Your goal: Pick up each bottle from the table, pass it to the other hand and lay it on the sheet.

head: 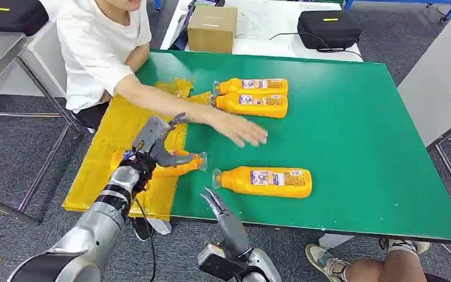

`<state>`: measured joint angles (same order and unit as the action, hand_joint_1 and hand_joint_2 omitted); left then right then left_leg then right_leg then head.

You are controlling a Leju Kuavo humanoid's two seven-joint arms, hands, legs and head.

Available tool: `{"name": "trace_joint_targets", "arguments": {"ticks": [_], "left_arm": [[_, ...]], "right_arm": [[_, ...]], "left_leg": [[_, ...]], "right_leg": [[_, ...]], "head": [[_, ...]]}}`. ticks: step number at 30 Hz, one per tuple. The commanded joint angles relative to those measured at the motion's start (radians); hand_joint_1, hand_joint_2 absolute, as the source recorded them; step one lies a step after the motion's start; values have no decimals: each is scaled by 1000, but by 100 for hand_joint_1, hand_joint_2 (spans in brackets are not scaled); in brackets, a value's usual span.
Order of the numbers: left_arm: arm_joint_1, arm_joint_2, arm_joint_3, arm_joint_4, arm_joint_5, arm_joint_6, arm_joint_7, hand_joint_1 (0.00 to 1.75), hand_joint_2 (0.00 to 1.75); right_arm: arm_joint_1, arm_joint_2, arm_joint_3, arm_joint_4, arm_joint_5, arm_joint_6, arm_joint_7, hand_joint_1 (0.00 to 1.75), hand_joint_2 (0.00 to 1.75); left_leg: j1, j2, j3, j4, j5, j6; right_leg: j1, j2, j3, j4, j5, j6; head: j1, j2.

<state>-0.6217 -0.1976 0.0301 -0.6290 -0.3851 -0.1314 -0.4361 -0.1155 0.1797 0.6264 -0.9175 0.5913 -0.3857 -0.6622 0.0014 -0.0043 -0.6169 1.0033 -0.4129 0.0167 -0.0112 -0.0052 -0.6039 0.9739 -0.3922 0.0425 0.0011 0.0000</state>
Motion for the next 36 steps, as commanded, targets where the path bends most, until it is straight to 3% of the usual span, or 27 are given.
{"name": "trace_joint_targets", "arguments": {"ticks": [1,7,16,17,19,20,23,27,30,36], "left_arm": [[243,26,-158,-708,359,14,52,0,175],[238,30,-161,-687,364,16,48,0,175],[286,58,-259,-750,383,-15,33,0,175],[311,47,-257,-799,336,45,-18,0,175],[386,30,-252,-899,378,53,-10,0,175],[419,29,-252,-938,390,59,-13,0,175],[511,33,-244,-1028,416,83,-39,0,175],[517,36,-243,-1028,420,81,-42,0,175],[524,34,-238,-1030,425,79,-53,0,175],[547,31,-212,-1003,431,77,-54,0,175]], "right_arm": [[33,-58,3,-34,18,-28,36,0,0],[31,-57,2,-33,18,-26,36,0,0],[51,-75,-19,-58,21,-50,39,0,0],[45,-104,-12,-76,143,-140,112,0,0],[56,-174,-71,-177,286,-191,234,0,0],[64,-207,-107,-232,352,-197,275,0,175],[81,-285,-236,-386,527,-189,349,0,175],[90,-278,-272,-417,535,-150,334,0,175],[76,-290,-272,-422,568,-174,344,0,175],[22,-320,-285,-429,558,-112,340,0,175]], "left_leg": [[0,4,3,0,-4,-1],[0,2,0,0,-4,-2],[0,1,-2,-1,-3,-2],[0,1,1,0,-5,-2],[0,2,-2,-1,-3,-2],[-1,1,-2,-1,-3,-1],[-2,3,1,0,-6,-1],[-2,1,-4,0,-4,0],[-2,0,-1,0,-5,0],[-2,3,1,0,-6,0]], "right_leg": [[1,3,2,0,-3,-1],[0,2,-1,0,-3,-1],[0,1,-3,-1,-3,-1],[0,1,0,0,-4,-1],[0,2,-3,0,-3,-1],[-1,1,-3,-1,-3,0],[-2,2,0,0,-5,0],[-2,1,-4,-1,-2,0],[-2,0,-1,0,-4,-1],[-2,3,-1,0,-3,-1]], "head": [[0,0],[0,0],[0,0],[0,0],[0,0],[0,0],[0,0],[0,0],[0,0],[0,0]]}}
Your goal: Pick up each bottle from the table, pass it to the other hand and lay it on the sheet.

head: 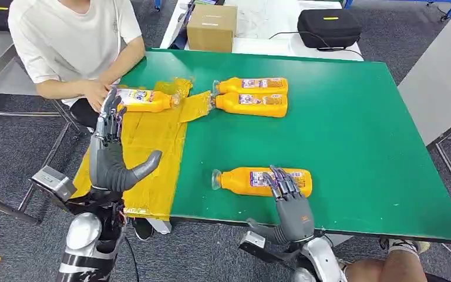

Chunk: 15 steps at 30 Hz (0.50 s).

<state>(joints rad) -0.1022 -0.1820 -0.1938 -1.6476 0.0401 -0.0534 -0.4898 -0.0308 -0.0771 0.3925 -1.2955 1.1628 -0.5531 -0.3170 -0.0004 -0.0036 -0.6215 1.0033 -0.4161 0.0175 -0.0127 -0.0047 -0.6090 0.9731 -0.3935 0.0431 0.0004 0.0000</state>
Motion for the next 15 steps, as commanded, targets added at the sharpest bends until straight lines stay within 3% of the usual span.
{"name": "trace_joint_targets", "arguments": {"ticks": [1,5,7,15], "left_arm": [[29,14,12,19,6,-2,0,0,175],[29,12,6,44,25,-22,14,0,175],[31,13,0,52,23,-30,22,0,175],[20,9,-10,73,24,-47,32,0,175]], "right_arm": [[-68,-64,-46,-47,-13,58,-6,0,175],[-105,-57,-27,-4,-36,91,1,0,175],[-136,-50,-37,44,-134,198,9,0,175],[-260,-52,-25,263,-112,260,60,0,175]], "left_leg": [[0,1,3,0,-2,-1],[0,2,3,0,-1,-1],[0,2,4,-1,-2,-1],[0,2,3,-1,-1,-1]], "right_leg": [[0,1,3,0,-1,-1],[0,1,2,0,-1,-1],[0,2,4,0,-1,-1],[0,2,3,-1,0,-1]], "head": [[0,0],[1,0],[1,0],[1,0]]}}
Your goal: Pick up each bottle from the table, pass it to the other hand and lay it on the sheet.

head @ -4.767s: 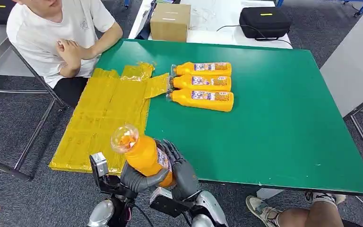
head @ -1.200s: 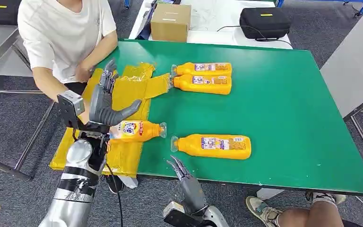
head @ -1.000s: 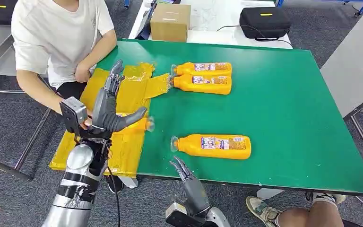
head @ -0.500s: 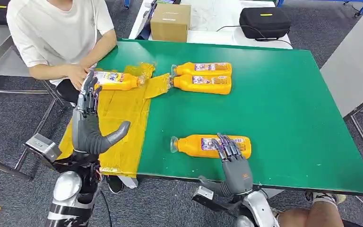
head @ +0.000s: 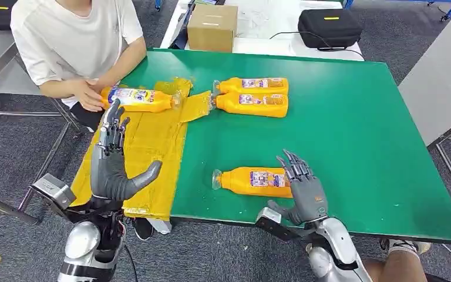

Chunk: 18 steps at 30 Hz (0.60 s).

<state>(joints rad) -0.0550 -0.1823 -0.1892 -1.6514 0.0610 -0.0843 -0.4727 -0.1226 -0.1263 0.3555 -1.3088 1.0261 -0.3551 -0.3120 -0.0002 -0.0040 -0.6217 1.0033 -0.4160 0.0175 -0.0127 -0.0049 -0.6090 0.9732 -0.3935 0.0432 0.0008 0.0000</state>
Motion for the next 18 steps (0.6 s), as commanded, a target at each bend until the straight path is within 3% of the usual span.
{"name": "trace_joint_targets", "arguments": {"ticks": [1,8,14,18], "left_arm": [[-27,9,-16,79,3,-16,15,0,175],[-26,9,-16,80,3,-16,15,0,175],[-51,14,-23,106,2,-29,21,0,175],[-42,16,-13,98,5,-35,29,0,175]], "right_arm": [[-179,-3,11,289,24,66,55,0,175],[-184,-2,11,295,23,67,55,0,175],[-316,-9,35,475,1,155,76,0,175],[-371,9,56,543,59,123,145,0,175]], "left_leg": [[0,4,6,-1,-2,-1],[0,1,5,-1,-1,-1],[0,2,4,0,-1,-1],[0,2,2,0,0,-1]], "right_leg": [[0,4,5,-1,0,-1],[0,1,4,-1,-1,-1],[0,2,3,0,-1,-1],[0,2,2,0,0,-1]], "head": [[0,0],[0,0],[0,0],[0,0]]}}
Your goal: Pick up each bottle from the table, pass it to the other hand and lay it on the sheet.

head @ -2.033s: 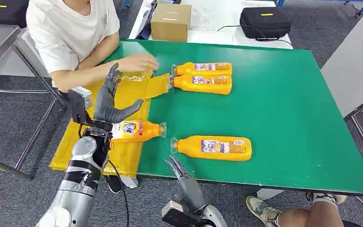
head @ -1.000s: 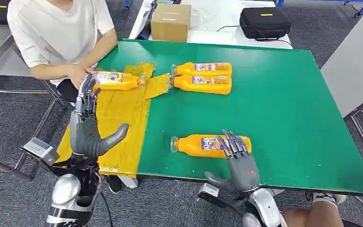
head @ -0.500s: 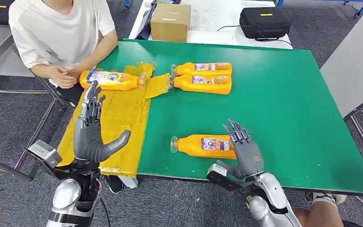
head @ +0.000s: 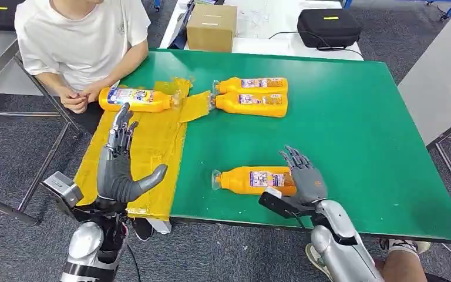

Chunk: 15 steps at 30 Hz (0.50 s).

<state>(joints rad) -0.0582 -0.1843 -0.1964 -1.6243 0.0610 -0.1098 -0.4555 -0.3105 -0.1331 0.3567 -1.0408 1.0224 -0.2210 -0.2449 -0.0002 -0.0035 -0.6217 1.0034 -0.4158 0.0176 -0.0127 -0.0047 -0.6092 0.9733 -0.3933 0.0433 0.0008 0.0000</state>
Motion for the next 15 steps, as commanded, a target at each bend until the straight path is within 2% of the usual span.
{"name": "trace_joint_targets", "arguments": {"ticks": [1,3,9,15], "left_arm": [[-34,19,-2,73,6,-11,15,0,175],[-27,18,9,81,12,-16,20,0,175],[-26,19,16,89,20,-27,23,0,175],[-35,30,19,114,60,-78,25,0,175]], "right_arm": [[-188,18,59,278,72,-15,89,0,175],[-198,19,71,284,98,-17,117,0,175],[-205,29,65,300,84,5,113,0,175],[-281,28,110,426,53,128,93,0,175]], "left_leg": [[0,3,5,0,-1,-1],[0,2,3,-1,0,0],[0,2,4,-1,-1,0],[0,3,6,-1,-2,-1]], "right_leg": [[0,3,4,0,0,-2],[0,2,2,-1,0,-1],[0,2,3,0,0,-1],[0,3,5,0,-1,-2]], "head": [[0,0],[0,0],[0,0],[0,0]]}}
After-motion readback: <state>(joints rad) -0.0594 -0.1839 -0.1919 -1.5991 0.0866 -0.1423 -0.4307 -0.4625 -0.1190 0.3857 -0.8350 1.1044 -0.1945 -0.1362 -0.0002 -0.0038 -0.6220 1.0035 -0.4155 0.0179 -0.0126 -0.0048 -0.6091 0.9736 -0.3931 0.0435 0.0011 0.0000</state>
